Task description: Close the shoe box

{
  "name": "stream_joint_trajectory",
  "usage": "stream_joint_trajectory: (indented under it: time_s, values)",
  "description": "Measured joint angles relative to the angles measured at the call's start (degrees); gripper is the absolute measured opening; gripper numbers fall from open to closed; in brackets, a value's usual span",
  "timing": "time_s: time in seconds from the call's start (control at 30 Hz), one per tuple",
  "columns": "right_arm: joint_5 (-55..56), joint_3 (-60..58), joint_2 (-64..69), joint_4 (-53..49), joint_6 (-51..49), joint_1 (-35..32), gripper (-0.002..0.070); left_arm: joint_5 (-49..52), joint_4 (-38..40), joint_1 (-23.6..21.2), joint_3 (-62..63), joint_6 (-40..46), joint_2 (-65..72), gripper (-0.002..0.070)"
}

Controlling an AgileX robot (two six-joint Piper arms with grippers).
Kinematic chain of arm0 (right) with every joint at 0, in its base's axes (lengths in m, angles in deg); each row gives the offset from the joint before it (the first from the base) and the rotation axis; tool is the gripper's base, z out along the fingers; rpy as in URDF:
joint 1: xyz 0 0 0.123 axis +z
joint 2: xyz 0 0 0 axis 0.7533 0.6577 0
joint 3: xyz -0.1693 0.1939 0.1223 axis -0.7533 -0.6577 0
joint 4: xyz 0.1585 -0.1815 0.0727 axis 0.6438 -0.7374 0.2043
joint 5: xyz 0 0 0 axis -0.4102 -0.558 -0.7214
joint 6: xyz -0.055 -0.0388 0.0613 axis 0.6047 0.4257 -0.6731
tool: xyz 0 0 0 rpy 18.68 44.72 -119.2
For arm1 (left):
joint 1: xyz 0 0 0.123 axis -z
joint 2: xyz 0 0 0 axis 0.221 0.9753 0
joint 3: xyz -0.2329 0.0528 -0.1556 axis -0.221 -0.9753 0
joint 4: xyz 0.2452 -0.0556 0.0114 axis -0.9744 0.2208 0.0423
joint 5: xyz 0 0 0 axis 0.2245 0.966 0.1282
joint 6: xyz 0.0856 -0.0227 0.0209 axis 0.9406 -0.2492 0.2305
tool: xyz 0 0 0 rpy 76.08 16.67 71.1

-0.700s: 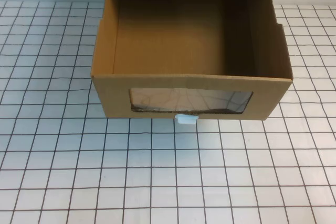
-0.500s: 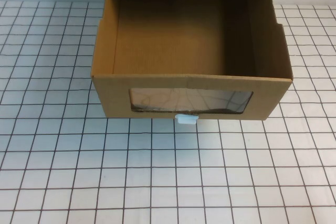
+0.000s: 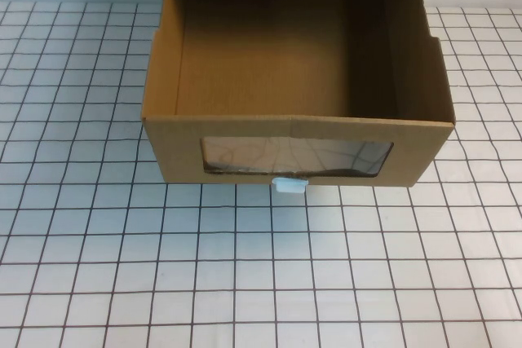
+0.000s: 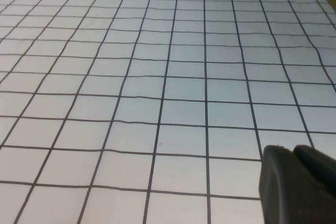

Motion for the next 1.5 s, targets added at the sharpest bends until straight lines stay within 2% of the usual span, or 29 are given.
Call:
stream_joint_trajectory:
  time_s: [0.3,0.5,0.6,0.7,0.87,1.03,1.17,1.3,1.37,1.5]
  values:
    - [0.6,0.0,0.0,0.0,0.0,0.0,-0.0015,-1.2,0.0,0.0,-0.1,0.0,0.0,-0.0002]
    - [8.8,0.0,0.0,0.0,0.0,0.0,-0.0015,-7.9,0.0,0.0,-0.1,0.0,0.0,-0.0003]
    - [19.3,0.0,0.0,0.0,0.0,0.0,-0.0015,-14.0,1.0,0.0,-0.1,0.0,0.0,-0.0003]
    - [34.3,-0.1,0.0,0.0,0.0,0.0,-0.0015,-22.9,2.1,0.0,-0.1,0.0,0.0,-0.0002]
    - [56.4,-0.1,-0.1,0.1,0.0,0.0,-0.0015,-41.6,2.3,0.0,-0.1,-0.2,0.0,-0.0002]
    - [68.2,-0.1,-0.4,0.2,0.0,0.0,-0.0015,-49.1,2.3,0.0,-0.1,-0.2,0.0,-0.0002]
    - [73.0,-0.1,-0.4,0.2,-0.6,0.0,-0.0015,-53.1,2.8,0.0,-0.1,-0.5,0.0,-0.0002]
    - [75.8,1.5,-0.4,-3.7,-5.0,0.0,-0.0015,-63.7,4.8,0.0,-0.1,-2.4,0.0,-0.0003]
    - [75.7,5.5,-0.4,-7.4,-6.9,0.0,-0.0015,-67.4,7.4,0.0,1.5,-2.7,-0.1,-0.0003]
    - [69.3,17.5,-0.4,-15.8,-12.2,0.0,-0.0015,-65.9,13.6,0.0,10.2,-2.9,-0.1,-0.0003]
